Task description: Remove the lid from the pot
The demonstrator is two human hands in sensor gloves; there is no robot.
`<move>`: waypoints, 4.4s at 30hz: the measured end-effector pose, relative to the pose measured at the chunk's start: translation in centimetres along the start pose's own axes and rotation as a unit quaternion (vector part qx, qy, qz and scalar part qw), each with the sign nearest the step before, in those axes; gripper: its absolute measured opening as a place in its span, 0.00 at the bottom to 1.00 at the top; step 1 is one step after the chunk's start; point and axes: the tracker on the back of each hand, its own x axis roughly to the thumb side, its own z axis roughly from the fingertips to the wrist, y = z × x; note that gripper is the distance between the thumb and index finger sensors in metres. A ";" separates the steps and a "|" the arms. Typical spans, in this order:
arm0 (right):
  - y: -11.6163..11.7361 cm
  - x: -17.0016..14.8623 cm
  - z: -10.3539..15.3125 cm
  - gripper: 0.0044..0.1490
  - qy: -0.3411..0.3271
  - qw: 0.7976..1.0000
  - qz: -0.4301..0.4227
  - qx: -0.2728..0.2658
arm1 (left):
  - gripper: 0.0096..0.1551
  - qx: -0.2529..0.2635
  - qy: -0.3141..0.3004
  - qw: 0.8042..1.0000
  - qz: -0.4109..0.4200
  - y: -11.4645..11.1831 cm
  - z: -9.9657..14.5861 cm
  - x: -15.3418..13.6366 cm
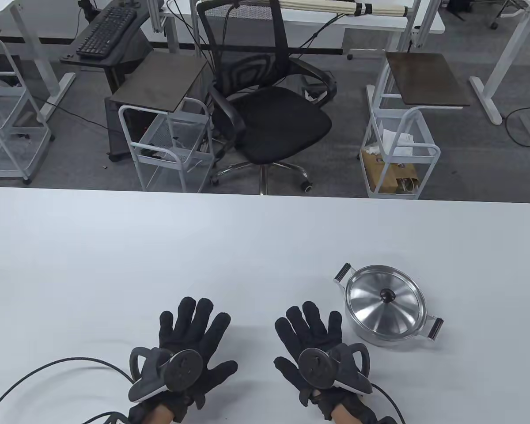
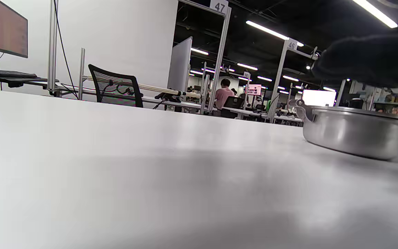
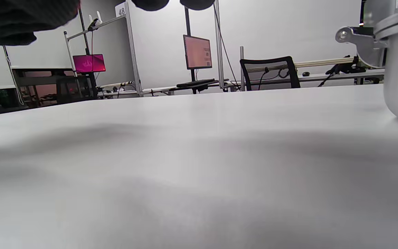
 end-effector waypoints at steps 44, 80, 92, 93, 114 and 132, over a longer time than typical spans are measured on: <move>-6.1 -20.3 7.8 0.42 0.374 0.899 -0.133 -0.185 | 0.52 0.008 0.036 0.999 0.040 0.2 0.2 -1.2; -1.5 -23.7 8.6 0.31 0.489 0.821 -0.228 -0.185 | 0.52 -0.007 0.047 0.998 0.051 0.0 0.2 -1.2; -2.9 -22.3 8.6 0.31 0.449 0.792 -0.333 -0.245 | 0.51 0.005 0.057 0.996 0.063 0.5 0.3 -1.8; -3.3 -21.8 8.4 0.31 0.440 0.794 -0.334 -0.252 | 0.52 0.007 0.057 0.996 0.063 0.6 0.3 -1.8; -2.9 -10.8 3.2 0.30 0.271 0.885 -0.339 -0.170 | 0.51 0.021 0.065 0.995 0.072 1.0 0.7 -2.4; 0.4 -9.3 1.5 0.30 0.254 0.909 -0.316 -0.098 | 0.51 0.021 0.064 0.995 0.073 1.1 0.8 -2.7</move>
